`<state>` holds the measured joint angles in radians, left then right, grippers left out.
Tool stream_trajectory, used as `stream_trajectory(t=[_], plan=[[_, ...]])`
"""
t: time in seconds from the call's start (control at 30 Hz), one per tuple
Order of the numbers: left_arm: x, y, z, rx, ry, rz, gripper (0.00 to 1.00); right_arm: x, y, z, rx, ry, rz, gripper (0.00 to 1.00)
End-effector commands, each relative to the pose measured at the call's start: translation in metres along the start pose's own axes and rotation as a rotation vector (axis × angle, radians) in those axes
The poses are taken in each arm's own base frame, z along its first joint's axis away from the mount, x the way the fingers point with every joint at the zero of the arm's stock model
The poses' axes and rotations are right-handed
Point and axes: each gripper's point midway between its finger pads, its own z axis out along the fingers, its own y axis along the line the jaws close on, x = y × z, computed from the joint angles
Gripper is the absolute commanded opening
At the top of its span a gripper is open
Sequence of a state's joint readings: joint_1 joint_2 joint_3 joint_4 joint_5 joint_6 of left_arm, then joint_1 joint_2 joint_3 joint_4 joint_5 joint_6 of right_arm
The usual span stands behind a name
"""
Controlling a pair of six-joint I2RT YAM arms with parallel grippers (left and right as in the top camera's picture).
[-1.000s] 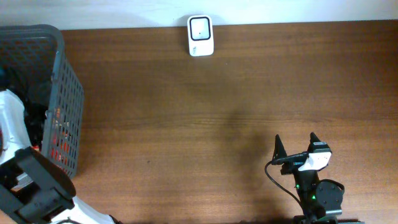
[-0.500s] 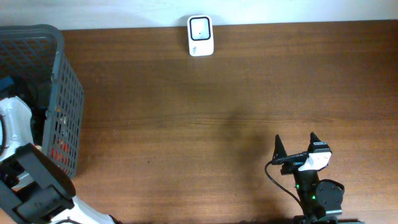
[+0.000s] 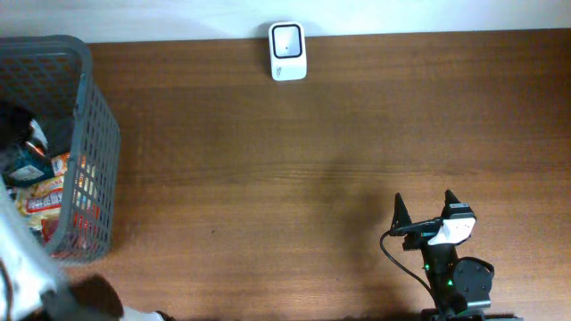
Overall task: Scan the item barcode
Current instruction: 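Grasp the black-and-red snack packet in the basket with the left gripper, then carry the packet past the scanner and drop it on the table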
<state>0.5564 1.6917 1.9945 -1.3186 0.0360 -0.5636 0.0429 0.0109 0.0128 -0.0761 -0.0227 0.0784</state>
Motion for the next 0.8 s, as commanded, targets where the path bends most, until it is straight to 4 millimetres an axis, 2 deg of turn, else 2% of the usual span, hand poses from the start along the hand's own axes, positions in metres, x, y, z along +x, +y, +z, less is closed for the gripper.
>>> stream_trajectory(t=[0.0,0.07,0.13,0.23,0.27,0.33,0.37,0.43,0.5,0.57,0.6,0.67,0.7,0.77], plan=[[0.008,-0.035,-0.09,0.236,-0.134,0.067,0.0,0.003,-0.001,0.0,0.008,0.003,0.004,0.98],[0.027,-0.059,-0.125,0.348,-0.166,0.134,0.0,0.003,-0.002,0.0,0.008,0.003,0.004,0.98],[0.057,-0.087,-0.141,0.441,-0.134,0.223,0.0,0.003,-0.002,0.0,0.008,0.003,0.004,0.98],[0.117,-0.136,-0.14,0.534,-0.008,0.391,0.0,0.003,-0.001,0.0,0.008,0.003,0.004,0.98],[0.146,-0.158,-0.136,0.571,0.05,0.468,0.0,0.003,-0.001,0.0,0.008,0.003,0.004,0.98],[0.19,-0.194,-0.124,0.609,0.118,0.576,0.0,0.003,-0.001,0.0,0.008,0.003,0.004,0.98],[0.215,-0.21,-0.113,0.603,0.146,0.632,0.0,0.003,-0.001,0.0,0.008,0.003,0.004,0.98],[0.245,-0.227,-0.089,0.556,0.173,0.699,0.0,0.003,-0.001,0.0,0.008,0.003,0.004,0.98],[0.283,-0.247,-0.047,0.459,0.161,0.784,0.0,0.003,-0.001,0.0,0.008,0.003,0.004,0.98],[0.31,-0.261,-0.009,0.369,0.106,0.847,0.0,0.003,-0.001,0.0,0.008,0.003,0.004,0.98],[0.335,-0.27,0.019,0.329,0.097,0.89,0.0,0.003,-0.001,0.0,0.008,0.003,0.004,0.98],[0.367,-0.278,0.046,0.32,0.122,0.928,0.0,0.003,-0.001,0.0,0.008,0.003,0.004,0.98],[0.39,-0.281,0.068,0.306,0.141,0.956,0.0,0.003,-0.002,0.0,0.008,0.003,0.004,0.98],[0.422,-0.277,0.09,0.292,0.191,0.998,0.0,0.003,-0.002,0.0,0.008,0.003,0.004,0.98]])
